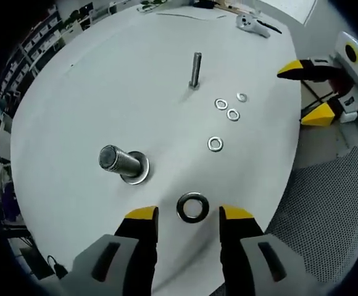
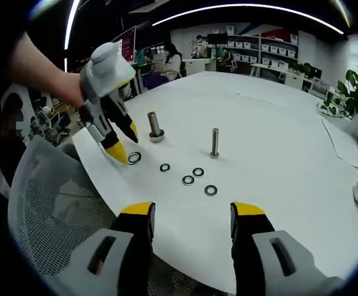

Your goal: Place the washer onto the threaded stud by aligning its center hole with the stud, sliding it down to the base, and recovering from edge contact or off-axis alignment until the washer reaches the visible bottom stop.

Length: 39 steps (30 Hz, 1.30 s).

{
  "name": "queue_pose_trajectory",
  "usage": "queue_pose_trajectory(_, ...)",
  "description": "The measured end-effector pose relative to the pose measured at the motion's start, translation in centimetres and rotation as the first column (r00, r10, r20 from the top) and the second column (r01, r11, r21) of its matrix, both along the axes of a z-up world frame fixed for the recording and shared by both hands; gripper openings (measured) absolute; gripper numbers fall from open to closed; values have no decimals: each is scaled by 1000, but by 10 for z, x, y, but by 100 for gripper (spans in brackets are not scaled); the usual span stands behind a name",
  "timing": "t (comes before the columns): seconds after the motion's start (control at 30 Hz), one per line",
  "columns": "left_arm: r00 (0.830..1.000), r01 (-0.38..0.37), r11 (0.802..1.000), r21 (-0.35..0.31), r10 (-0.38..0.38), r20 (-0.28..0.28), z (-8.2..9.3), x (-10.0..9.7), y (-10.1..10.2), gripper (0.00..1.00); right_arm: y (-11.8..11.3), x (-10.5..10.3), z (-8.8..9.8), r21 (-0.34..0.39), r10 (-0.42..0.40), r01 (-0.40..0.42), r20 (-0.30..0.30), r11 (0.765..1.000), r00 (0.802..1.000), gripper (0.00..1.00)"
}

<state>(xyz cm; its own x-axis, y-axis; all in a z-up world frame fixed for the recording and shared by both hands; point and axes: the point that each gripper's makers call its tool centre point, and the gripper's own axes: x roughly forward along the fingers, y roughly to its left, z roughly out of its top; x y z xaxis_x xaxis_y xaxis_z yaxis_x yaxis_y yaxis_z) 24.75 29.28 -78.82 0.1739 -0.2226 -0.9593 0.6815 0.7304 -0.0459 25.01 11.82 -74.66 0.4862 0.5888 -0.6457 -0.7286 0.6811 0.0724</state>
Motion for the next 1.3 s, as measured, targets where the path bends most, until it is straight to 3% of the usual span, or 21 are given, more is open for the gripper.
queue_pose_trajectory(0.23,1000,17,1000,19,-17,-5,-6,-7,-2,34,0,1,0,0,1,-1,1,1000,1000,51)
queue_pose_trajectory(0.7,998,65,996,59,-66,9,-10,-1,-1,28,0,1,1,4,3,-3,2,1000,1000,51)
queue_pose_trajectory(1.1,999,47,997,59,-48,9,-10,-2,-3,21,0,2,1,7,1,-1,2,1000,1000,51)
queue_pose_trajectory(1.3,998,63,993,97,-59,-35,-12,-1,-5,20,0,2,1,6,4,-4,3,1000,1000,51)
